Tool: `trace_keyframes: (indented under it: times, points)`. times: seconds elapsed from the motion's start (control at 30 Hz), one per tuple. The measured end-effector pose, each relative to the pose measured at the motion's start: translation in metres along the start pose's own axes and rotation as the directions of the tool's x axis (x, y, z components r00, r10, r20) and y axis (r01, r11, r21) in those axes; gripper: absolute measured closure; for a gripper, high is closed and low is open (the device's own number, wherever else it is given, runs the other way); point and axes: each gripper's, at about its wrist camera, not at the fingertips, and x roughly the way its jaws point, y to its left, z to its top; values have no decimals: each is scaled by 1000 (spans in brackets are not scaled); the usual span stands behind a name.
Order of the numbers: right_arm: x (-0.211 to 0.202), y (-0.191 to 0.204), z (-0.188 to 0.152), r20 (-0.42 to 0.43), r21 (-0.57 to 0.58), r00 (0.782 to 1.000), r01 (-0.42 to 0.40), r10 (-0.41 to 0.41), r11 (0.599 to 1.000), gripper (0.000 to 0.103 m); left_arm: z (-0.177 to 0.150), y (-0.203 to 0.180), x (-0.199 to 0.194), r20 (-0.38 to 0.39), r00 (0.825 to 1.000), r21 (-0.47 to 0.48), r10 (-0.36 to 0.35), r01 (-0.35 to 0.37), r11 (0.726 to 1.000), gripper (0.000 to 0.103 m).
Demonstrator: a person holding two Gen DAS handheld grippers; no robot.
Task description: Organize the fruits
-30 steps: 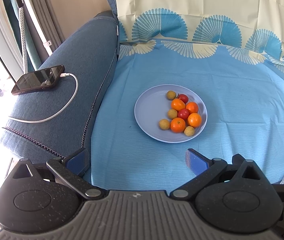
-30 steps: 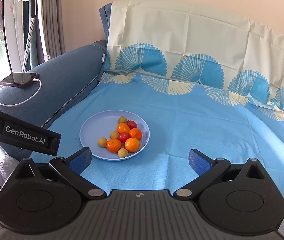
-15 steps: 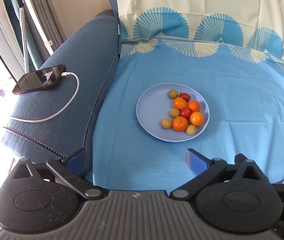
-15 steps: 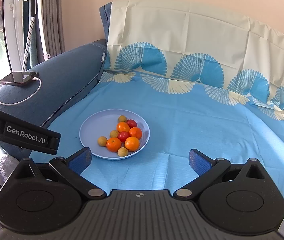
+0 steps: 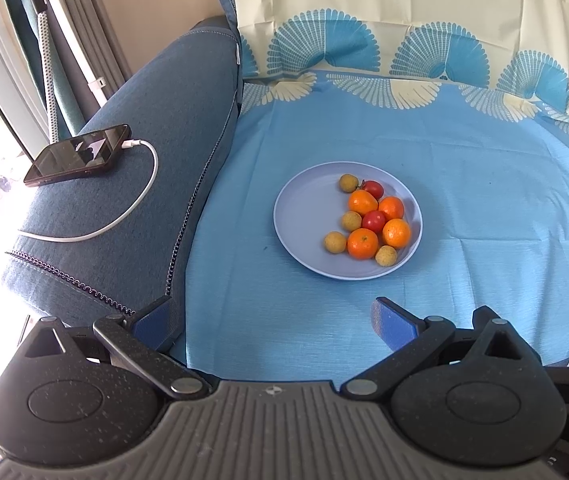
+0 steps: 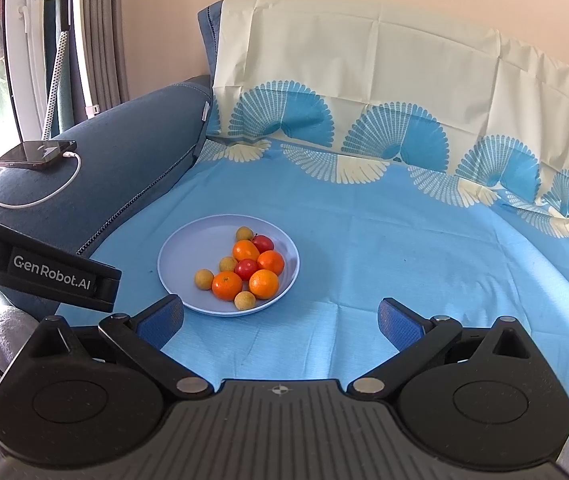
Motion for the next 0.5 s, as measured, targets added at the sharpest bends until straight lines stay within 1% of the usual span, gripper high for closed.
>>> trace_keyframes:
  times: [0.5]
  points:
    - [4, -1, -2, -6, -1, 1000, -1, 1, 1000, 1, 0, 0, 9, -21, 1000, 2, 5, -5, 1000, 0]
